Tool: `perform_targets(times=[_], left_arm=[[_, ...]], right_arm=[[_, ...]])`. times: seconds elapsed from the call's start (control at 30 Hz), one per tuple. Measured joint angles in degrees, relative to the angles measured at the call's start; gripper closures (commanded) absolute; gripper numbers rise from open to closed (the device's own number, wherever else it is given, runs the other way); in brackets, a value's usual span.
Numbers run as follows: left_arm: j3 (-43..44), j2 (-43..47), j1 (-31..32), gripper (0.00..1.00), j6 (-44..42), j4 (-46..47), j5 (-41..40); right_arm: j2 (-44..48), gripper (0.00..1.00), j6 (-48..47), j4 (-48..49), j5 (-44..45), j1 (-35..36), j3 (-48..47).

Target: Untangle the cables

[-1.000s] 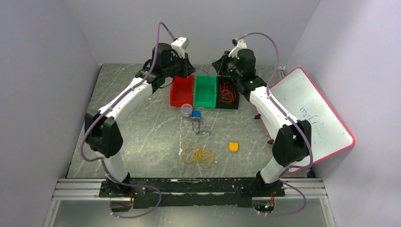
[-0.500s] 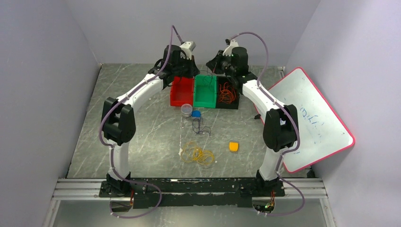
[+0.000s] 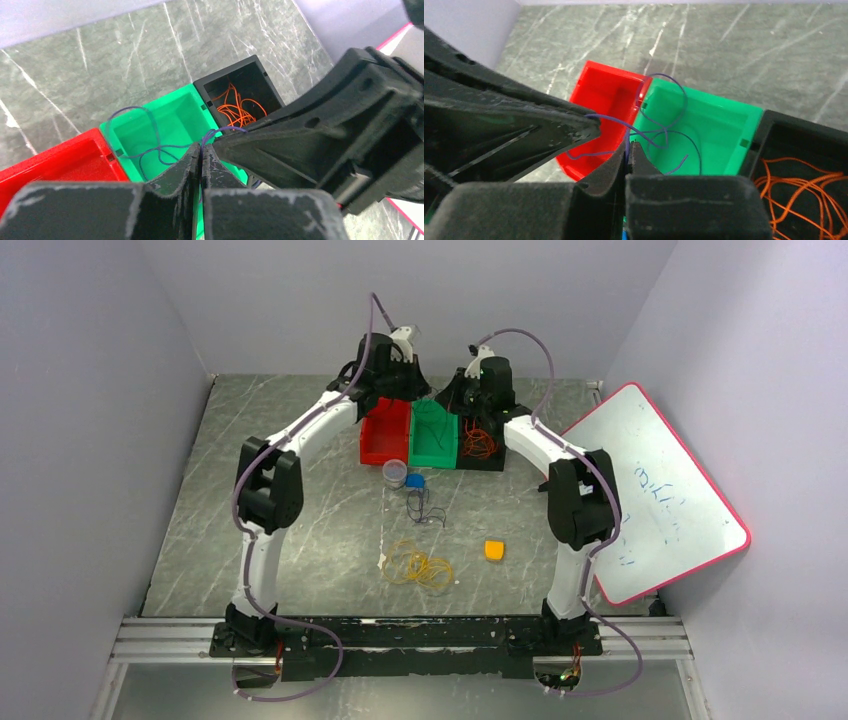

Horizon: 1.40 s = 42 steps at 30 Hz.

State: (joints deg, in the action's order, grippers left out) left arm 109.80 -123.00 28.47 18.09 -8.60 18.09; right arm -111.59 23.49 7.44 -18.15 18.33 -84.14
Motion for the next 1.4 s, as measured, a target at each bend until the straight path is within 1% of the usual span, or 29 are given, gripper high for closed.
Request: perform_targets(times=[0.2,0.37,0.47,0.67,0.73,0.97,1.13,1.27,1.3,1.33,1.4], left_arm=[[3.1,-6.0,0.8,0.93,1.5,-0.2,1.3],[3.1,-6.8,1.4,0.93,1.9,-0.2,1.5],[3.1,-6.8,1.4,0.93,2.0,0.1,1.4],[1.9,-6.9,1.4,0.92,2.1,0.2,1.3],[1.7,-7.3,1.4,0.88,2.1,0.2,1.2],[1.8,-8.4,1.3,0.63,2.0,-0.4,1.0],[1.6,-8.4,1.2,0.52,1.4,-0.6,0.0],[-1.7,-7.2,0.8,0.45,1.0,-0.6,-1.2],[-2.5,-6.8,0.8,0.38,0.8,-0.7,-1.5],[-3.3,-6.4,0.7,0.33,0.7,-0.7,-1.8],[-4.4,-5.5,0.5,0.30,0.3,-0.8,-2.3]], right_arm=[[0.7,1.00,-1.0,-0.9,6.3,0.0,2.5],[3.3,1.00,-1.4,-1.5,10.1,-0.9,4.9],[3.9,1.00,-1.5,-1.2,9.7,-1.6,5.1],[3.9,1.00,-1.7,-1.1,5.3,-1.8,5.1],[3.9,1.00,-1.7,-1.1,3.8,-1.7,5.1],[3.8,1.00,-1.7,-0.8,0.8,-1.7,5.1],[3.8,1.00,-1.5,-0.9,2.1,-1.7,5.1],[3.6,1.00,-1.4,-0.9,3.0,-1.7,5.1],[3.5,1.00,-1.4,-0.9,3.0,-1.7,5.1],[3.4,1.00,-1.4,-0.9,3.1,-1.7,5.1],[3.0,1.00,-1.2,-0.9,3.1,-1.7,5.1]])
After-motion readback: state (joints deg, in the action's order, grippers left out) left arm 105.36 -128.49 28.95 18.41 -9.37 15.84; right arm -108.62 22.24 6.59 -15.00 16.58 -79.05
